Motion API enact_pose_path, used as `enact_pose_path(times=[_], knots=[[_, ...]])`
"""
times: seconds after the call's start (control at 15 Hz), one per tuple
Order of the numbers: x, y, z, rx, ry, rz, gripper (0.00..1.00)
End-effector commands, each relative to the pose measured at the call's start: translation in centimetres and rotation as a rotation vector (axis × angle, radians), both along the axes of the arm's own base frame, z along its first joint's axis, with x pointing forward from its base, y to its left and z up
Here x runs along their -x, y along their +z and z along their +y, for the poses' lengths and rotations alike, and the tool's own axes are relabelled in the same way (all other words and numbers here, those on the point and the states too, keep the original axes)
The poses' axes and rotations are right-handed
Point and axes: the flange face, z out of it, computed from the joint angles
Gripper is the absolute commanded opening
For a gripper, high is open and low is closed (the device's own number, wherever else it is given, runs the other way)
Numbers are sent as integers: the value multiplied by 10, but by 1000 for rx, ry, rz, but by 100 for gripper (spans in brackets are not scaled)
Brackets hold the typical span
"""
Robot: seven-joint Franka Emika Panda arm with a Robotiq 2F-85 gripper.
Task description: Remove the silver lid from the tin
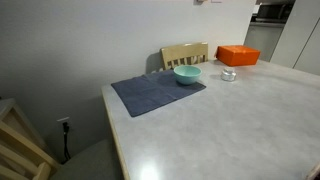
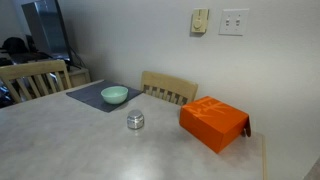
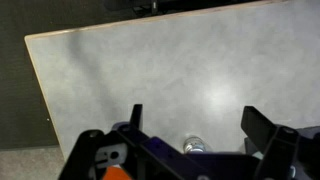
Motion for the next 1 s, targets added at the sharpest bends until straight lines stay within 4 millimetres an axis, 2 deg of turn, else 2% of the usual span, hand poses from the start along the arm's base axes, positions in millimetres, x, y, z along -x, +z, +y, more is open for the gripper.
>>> enact_pose_path(times=[0.0,0.33,0.6,0.73,0.8,0.87,0.93], knots=[[0,0,0,0,0,1,100],[-26,-9,12,-37,82,24,100],[-58,-25,20,-57,113,52,100],[-77,-40,16,-44,58,131,100],[-81,-42,13,-21,12,174,100],[-62,-37,19,-34,60,100,100],[-69,-43,18,-31,40,127,100]])
